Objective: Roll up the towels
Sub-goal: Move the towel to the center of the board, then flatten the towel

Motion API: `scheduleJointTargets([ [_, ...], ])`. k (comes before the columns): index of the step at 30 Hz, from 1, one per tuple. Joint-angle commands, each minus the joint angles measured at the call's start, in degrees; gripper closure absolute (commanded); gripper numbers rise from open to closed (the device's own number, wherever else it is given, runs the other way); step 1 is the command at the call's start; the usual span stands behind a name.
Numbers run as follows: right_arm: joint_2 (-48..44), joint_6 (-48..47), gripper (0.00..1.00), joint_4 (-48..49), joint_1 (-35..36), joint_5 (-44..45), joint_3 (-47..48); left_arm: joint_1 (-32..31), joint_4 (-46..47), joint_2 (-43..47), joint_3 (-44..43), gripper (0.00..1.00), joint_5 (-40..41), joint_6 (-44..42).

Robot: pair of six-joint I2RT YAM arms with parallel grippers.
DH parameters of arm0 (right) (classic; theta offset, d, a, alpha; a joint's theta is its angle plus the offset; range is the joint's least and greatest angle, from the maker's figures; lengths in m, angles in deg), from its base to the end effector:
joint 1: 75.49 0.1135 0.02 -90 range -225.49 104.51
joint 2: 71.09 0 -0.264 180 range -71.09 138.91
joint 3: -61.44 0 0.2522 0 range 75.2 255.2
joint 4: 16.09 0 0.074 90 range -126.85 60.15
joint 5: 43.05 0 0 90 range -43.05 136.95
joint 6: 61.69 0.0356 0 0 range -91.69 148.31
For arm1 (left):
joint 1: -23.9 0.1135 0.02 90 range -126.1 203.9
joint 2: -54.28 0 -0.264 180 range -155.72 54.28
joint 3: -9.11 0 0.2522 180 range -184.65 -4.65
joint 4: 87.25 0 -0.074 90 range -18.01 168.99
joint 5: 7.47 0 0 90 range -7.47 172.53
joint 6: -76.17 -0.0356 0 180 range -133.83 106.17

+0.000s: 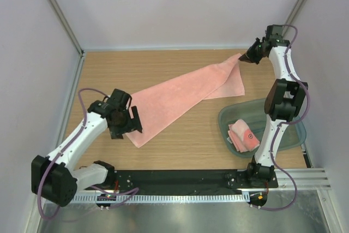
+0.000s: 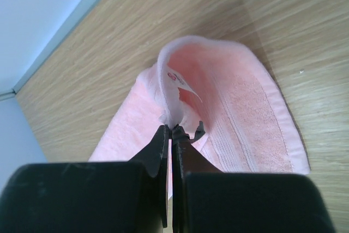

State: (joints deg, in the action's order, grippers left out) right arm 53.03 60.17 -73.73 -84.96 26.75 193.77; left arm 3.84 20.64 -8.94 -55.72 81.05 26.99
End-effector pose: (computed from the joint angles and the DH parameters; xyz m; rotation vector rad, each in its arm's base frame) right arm 0.4829 -0.0681 0.2865 0.7130 2.3471 0.6034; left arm 0.1779 -0.0659 0.2530 -0.5069 2.8024 -0.2796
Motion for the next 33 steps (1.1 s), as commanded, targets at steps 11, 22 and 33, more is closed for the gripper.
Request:
scheduleJointTargets([
  [11, -6.43, -0.13, 0.99, 3.89, 0.69, -2.99, -9.40, -10.18, 2.44, -7.18, 4.92, 0.22, 2.53, 9.89],
  [22, -8.19, 0.40, 0.99, 6.44, 0.69, -2.64, -14.06, -11.41, 14.48, -13.15, 11.43, 0.28, 0.60, 10.42],
  [33, -9.68, 0.05, 0.99, 7.40, 0.69, -2.65, -17.57, -11.41, 16.51, -20.10, 10.46, 0.82, 4.11, 9.10],
])
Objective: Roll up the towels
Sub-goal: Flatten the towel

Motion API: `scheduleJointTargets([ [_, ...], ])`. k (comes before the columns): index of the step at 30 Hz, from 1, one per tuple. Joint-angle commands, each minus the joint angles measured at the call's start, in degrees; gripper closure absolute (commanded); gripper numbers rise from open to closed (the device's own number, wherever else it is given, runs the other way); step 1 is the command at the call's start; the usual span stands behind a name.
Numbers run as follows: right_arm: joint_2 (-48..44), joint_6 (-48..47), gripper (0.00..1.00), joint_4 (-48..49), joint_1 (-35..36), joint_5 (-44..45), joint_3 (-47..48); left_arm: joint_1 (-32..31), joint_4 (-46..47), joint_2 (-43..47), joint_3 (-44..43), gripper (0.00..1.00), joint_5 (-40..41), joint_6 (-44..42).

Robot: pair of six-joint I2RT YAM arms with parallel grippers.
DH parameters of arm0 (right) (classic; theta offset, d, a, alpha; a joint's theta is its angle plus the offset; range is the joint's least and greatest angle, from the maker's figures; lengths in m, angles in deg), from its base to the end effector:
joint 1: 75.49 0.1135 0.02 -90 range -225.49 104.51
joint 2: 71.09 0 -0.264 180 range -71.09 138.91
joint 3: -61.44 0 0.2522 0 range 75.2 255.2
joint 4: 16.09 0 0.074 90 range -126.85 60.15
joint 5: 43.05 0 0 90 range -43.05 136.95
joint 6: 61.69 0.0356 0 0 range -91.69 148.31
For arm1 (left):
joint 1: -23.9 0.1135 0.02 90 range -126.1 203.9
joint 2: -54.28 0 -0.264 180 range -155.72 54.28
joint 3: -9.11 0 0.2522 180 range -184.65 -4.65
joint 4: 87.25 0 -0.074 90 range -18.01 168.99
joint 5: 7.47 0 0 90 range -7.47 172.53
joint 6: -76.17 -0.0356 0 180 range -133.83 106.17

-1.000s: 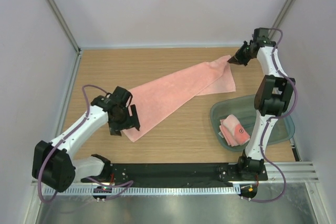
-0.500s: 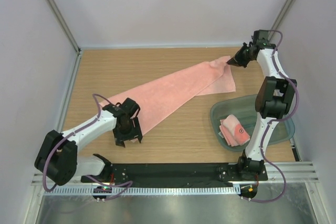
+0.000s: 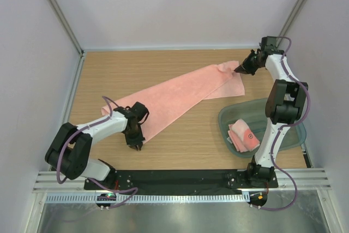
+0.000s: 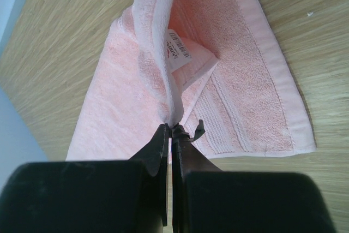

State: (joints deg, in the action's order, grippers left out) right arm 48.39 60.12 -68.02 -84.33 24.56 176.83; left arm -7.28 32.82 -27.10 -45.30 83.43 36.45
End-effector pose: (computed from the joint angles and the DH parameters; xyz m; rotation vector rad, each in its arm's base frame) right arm 0.4578 -0.0575 0.2367 0.7447 2.4566 0.6529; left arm 0.1809 -0.1088 0.1507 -0.5133 3.0472 -0.0362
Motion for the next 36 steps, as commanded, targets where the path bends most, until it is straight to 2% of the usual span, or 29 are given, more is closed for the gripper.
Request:
scheduleJointTargets([
  [1, -5.22, 0.09, 0.99, 1.79, 0.05, -0.46, -1.16, -0.37, 4.42, -2.02, 0.12, 0.92, 1.73, -0.36],
  [4, -6.01, 0.09, 0.99, 2.22, 0.05, -0.63, -2.39, -0.29, 4.08, -1.59, -0.05, 1.00, 2.25, -0.71],
  [14, -10.75, 0.27, 0.99, 3.90, 0.05, -2.13, -7.84, -0.29, -2.69, 3.59, -6.37, 1.00, 6.21, -3.00],
  [21, -13.57, 0.71, 0.99, 3.81, 0.05, -3.71, -9.60, -0.29, -4.97, 10.71, -8.92, 1.00, 5.77, -3.96],
  [31, -21.56, 1.76, 0.99, 2.40, 0.05, -5.73, -10.22, 0.59, -17.53, 16.78, -24.12, 1.00, 12.10, -6.42],
  [36, -19.03, 3.52, 0.99, 0.82, 0.31, -8.45, -3.55, 7.34, -16.50, 11.62, -32.46, 1.00, 8.24, -10.37],
])
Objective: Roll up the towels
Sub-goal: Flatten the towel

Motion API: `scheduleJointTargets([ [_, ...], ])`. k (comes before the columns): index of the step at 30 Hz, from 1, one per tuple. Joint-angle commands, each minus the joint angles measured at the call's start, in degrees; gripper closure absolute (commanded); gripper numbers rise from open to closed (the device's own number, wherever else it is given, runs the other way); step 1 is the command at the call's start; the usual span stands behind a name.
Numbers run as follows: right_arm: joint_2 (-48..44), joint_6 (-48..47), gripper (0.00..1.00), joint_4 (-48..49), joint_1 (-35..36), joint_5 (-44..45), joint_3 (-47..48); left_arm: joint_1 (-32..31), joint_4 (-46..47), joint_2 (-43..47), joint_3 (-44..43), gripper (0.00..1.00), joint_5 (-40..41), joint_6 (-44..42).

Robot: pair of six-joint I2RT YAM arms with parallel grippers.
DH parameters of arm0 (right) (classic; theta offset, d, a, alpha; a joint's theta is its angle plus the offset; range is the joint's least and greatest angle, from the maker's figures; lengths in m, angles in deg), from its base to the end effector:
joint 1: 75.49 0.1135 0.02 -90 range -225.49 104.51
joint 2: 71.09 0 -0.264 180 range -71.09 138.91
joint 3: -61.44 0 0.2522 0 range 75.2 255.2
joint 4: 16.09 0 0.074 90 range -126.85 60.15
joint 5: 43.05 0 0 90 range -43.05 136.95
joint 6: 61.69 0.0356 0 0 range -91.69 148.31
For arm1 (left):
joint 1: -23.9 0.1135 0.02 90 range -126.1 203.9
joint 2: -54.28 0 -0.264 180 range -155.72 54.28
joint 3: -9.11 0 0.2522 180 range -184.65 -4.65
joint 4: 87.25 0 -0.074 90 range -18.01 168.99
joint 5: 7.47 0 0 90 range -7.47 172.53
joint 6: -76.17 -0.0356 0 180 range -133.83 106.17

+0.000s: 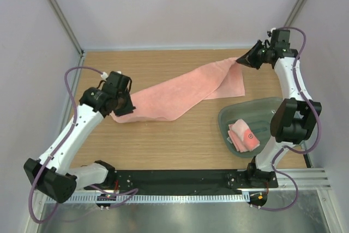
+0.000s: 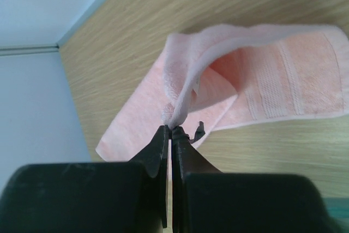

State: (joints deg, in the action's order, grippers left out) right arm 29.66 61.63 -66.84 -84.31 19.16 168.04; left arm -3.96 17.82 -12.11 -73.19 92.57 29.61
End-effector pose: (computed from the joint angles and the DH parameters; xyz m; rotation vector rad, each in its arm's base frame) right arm 0.3927 -0.0441 0.3241 0.6223 2.2895 0.7785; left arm 0.1912 -0.0940 0.3310 -0.4140 2.5607 -0.2338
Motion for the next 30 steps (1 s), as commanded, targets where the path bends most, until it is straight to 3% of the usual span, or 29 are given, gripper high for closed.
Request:
scheduleJointTargets([
  [1, 2.58, 2.10, 0.99, -0.97, 0.64, -3.49, 9.51, 5.26, -1.06, -4.87, -5.90, 1.00, -2.12, -5.19],
  [3, 6.19, 2.63, 0.99, -3.59, 1.78, -4.28, 15.32, 8.41, 0.34, -10.04, -11.32, 1.00, -4.49, -6.69],
  [7, 17.10, 3.68, 0.99, -10.63, 3.63, -5.52, 36.39, 13.88, -1.58, -20.15, -25.36, 1.00, -7.94, -8.55],
  [10, 18.26, 3.51, 0.99, -11.61, 3.98, -5.34, 37.96, 13.97, -3.96, -23.08, -29.11, 1.00, -10.47, -9.16],
  [11, 16.25, 3.24, 0.99, -10.57, 3.99, -5.26, 36.20, 13.88, -3.53, -22.39, -27.63, 0.97, -13.27, -9.16],
  [13, 13.52, 1.93, 0.99, -8.81, 3.99, -4.99, 28.13, 13.80, -0.81, -20.02, -21.67, 0.77, -15.05, -9.34],
  [14, 12.20, 1.58, 0.99, -7.58, 3.99, -4.91, 25.06, 13.71, 0.42, -17.05, -14.07, 0.72, -15.84, -9.43],
  [15, 9.67, 1.05, 0.99, -5.48, 3.99, -4.82, 18.76, 13.71, 2.35, -15.28, -10.60, 0.68, -16.37, -9.43],
  [20, 5.95, 1.40, 0.99, 0.51, 4.25, -5.61, 6.14, 13.53, 8.94, -6.84, 8.03, 0.56, -20.06, -9.52],
  [21, 5.86, 1.31, 0.99, 0.52, 4.25, -5.61, 4.82, 13.27, 9.39, -6.21, 9.54, 0.49, -20.58, -9.34],
  [24, 5.51, 0.52, 0.99, 0.69, 4.60, -5.43, 3.50, 12.22, 10.71, -4.45, 12.98, 0.41, -20.95, -8.99],
  [30, 5.60, -0.01, 0.99, 0.43, 4.69, -5.08, 3.14, 12.04, 13.35, -6.29, 14.22, 0.37, -20.16, -9.69],
])
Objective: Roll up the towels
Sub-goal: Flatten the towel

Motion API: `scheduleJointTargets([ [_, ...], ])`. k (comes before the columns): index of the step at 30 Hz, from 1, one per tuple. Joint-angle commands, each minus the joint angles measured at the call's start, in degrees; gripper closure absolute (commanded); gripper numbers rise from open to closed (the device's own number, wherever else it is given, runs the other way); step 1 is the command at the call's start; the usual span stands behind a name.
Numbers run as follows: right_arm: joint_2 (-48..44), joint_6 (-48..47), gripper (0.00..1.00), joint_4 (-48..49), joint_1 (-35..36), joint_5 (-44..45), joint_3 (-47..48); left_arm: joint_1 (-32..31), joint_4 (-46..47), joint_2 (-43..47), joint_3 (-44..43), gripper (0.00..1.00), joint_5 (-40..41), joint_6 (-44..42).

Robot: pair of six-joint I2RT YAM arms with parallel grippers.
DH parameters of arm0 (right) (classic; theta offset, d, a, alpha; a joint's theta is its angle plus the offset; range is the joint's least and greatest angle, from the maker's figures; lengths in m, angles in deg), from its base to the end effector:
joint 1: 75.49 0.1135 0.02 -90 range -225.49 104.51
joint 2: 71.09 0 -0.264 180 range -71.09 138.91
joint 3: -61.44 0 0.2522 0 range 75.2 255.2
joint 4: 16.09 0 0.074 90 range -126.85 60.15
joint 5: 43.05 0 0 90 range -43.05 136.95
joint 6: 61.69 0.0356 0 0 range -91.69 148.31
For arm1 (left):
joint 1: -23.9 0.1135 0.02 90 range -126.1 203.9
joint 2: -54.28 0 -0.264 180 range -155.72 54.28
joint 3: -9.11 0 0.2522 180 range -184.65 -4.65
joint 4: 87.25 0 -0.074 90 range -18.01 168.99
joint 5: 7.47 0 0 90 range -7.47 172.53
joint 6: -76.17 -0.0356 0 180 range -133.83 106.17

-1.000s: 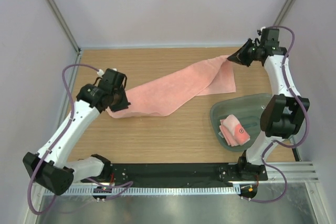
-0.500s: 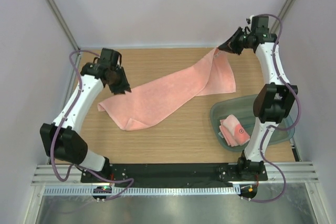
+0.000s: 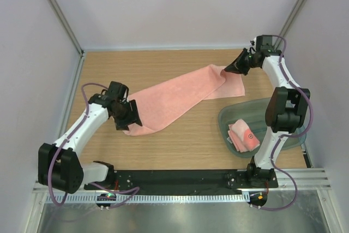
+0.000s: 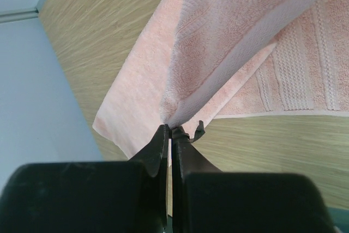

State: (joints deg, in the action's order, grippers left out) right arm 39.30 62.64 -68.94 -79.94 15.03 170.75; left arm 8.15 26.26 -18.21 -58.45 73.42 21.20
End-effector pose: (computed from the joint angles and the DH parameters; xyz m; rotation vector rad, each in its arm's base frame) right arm 0.4257 -0.0142 0.2720 0.6173 2.4630 0.9108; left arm 0.2166 -0.0669 0.2401 -0.4466 2.8538 -0.4105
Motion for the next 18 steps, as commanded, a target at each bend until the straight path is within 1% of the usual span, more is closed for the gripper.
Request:
scheduleJointTargets([
  [1, -4.04, -1.02, 0.99, 2.53, 0.32, -0.86, 0.34, -0.16, 4.92, -0.89, -0.86, 0.36, -0.48, -1.54],
  [5, -4.39, -1.37, 0.99, 2.44, 0.32, -0.77, 0.08, -0.16, 5.18, -4.32, -2.62, 0.36, 2.41, -3.56],
  [7, -4.48, -1.54, 0.99, 2.44, 0.32, -0.69, 0.08, -0.07, 5.79, -6.60, -2.71, 0.36, 2.60, -4.35],
  [8, -4.57, -1.63, 0.99, 2.35, 0.32, -0.77, 0.08, -0.16, 5.97, -7.22, -2.80, 0.39, 2.95, -4.53],
  [11, -4.66, -1.54, 0.99, 2.35, 0.32, -0.86, 0.08, -0.16, 7.28, -8.72, -2.10, 0.41, 4.44, -4.62],
  [18, -4.83, -1.98, 0.99, 2.70, 0.40, -0.77, -0.89, -0.16, 8.96, -11.53, -2.71, 0.43, 4.18, -3.65],
])
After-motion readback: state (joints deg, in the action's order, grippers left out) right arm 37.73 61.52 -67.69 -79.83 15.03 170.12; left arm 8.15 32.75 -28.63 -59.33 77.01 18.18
